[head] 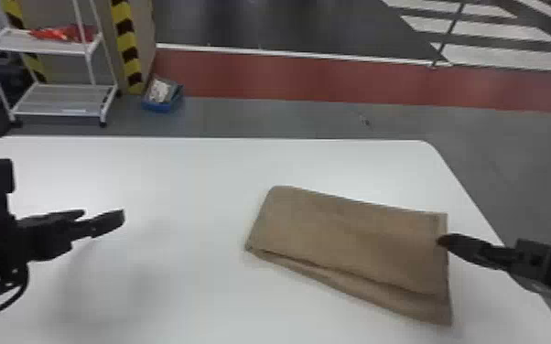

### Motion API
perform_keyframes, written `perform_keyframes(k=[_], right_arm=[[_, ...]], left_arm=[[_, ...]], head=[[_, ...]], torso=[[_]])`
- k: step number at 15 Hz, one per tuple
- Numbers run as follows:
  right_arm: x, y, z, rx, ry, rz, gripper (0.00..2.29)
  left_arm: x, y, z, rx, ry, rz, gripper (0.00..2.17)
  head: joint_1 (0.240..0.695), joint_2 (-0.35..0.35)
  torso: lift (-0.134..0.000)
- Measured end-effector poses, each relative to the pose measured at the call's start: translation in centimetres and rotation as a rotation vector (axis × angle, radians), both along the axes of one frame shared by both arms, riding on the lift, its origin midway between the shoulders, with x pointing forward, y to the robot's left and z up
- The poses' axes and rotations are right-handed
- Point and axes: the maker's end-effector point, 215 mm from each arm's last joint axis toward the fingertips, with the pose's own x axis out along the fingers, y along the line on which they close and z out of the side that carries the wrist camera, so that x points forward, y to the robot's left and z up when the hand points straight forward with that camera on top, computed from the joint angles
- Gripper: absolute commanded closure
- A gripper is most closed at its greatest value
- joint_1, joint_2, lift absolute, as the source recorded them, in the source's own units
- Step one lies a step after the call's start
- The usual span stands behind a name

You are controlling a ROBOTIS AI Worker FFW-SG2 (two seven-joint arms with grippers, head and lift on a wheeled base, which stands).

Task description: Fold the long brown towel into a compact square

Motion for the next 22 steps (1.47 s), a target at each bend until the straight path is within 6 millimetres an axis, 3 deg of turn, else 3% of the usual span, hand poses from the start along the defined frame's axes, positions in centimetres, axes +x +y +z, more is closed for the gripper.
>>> perform_keyframes(k=[10, 14, 20, 22], right_arm=[[-1.3, -0.9, -0.5, -0.066, 0.027, 0.009, 0.08], [-2.6, -1.5, -3.2, -0.094, 0.102, 0.009, 0.15], [-2.0, 0.2, -6.0, -0.099, 0.175, 0.051, 0.29], [-1.6, 0.6, -6.6, -0.106, 0.192, 0.06, 0.51]], left_arm=[[-0.2, 0.6, -0.2, 0.0, 0.002, 0.011, 0.09], [0.0, 1.1, -0.4, 0.002, -0.005, 0.019, 0.09], [0.2, 1.1, -0.6, 0.002, -0.006, 0.019, 0.09], [0.2, 1.4, -0.6, 0.005, -0.005, 0.021, 0.09]], head=[[0.695, -0.164], [0.695, -0.168], [0.695, -0.149], [0.695, -0.14]], torso=[[-0.124], [-0.124], [-0.124], [-0.124]])
